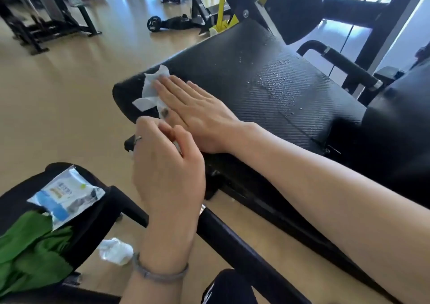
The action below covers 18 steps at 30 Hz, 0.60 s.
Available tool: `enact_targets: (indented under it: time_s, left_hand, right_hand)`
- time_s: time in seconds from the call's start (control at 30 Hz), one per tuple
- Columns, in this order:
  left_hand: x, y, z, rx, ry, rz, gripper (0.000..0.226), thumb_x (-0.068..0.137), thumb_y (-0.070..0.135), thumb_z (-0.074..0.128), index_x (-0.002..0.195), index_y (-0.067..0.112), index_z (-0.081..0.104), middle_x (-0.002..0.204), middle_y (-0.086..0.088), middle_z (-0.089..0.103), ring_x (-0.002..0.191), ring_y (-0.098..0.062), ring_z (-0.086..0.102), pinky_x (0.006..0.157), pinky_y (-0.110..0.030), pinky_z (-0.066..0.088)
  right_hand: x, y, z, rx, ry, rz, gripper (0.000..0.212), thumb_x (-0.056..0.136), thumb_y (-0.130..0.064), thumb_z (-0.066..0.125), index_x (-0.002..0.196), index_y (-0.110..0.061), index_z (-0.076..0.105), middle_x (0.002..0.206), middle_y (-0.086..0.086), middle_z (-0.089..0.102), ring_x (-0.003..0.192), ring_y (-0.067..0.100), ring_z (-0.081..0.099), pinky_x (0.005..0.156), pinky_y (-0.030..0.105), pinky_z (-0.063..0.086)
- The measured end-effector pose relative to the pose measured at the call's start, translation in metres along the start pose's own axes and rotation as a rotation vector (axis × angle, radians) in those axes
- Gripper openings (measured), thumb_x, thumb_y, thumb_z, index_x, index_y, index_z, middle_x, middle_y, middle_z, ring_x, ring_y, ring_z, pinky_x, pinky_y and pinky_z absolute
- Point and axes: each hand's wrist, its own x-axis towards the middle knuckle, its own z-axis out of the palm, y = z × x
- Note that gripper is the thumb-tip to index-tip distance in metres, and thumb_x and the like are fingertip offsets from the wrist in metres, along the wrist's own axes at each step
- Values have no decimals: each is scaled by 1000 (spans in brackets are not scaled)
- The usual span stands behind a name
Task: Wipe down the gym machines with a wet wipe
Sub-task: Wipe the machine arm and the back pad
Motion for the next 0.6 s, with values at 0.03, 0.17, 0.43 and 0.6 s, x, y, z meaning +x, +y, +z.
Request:
enact_targets:
  time_s: [0.03,0.17,0.43,0.6]
  left_hand:
    - [2,0,0,-56,11,-63,8,99,22,46,103,16,45,92,3,54,71,-7,41,59,-8,35]
    - [17,-7,2,-165,-253,-327,31,98,13,44,128,13,48,116,0,56,82,1,60,58,-8,42]
    - [19,-16,5,26,-388,-214,56,94,7,46,149,19,43,141,-5,57,127,-26,55,104,-43,50]
    - [17,-15,5,73,-377,-204,50,91,9,47,140,16,49,132,-7,61,118,-30,58,94,-48,53]
  right_hand:
    - [3,8,-2,3,-6,36,58,110,-41,11,163,-21,-1,170,-4,-7,155,9,-10,126,31,-8]
    - [-8,56,-11,26,-16,391,60,109,-40,10,163,-18,-1,171,-1,-9,156,9,-10,127,32,-6]
    - [-52,0,1,32,30,242,61,108,-41,7,163,-16,-4,170,-1,-11,155,9,-14,126,31,-9]
    - [14,14,-8,70,-28,265,60,109,-41,8,163,-17,-3,171,0,-10,156,11,-12,126,32,-8]
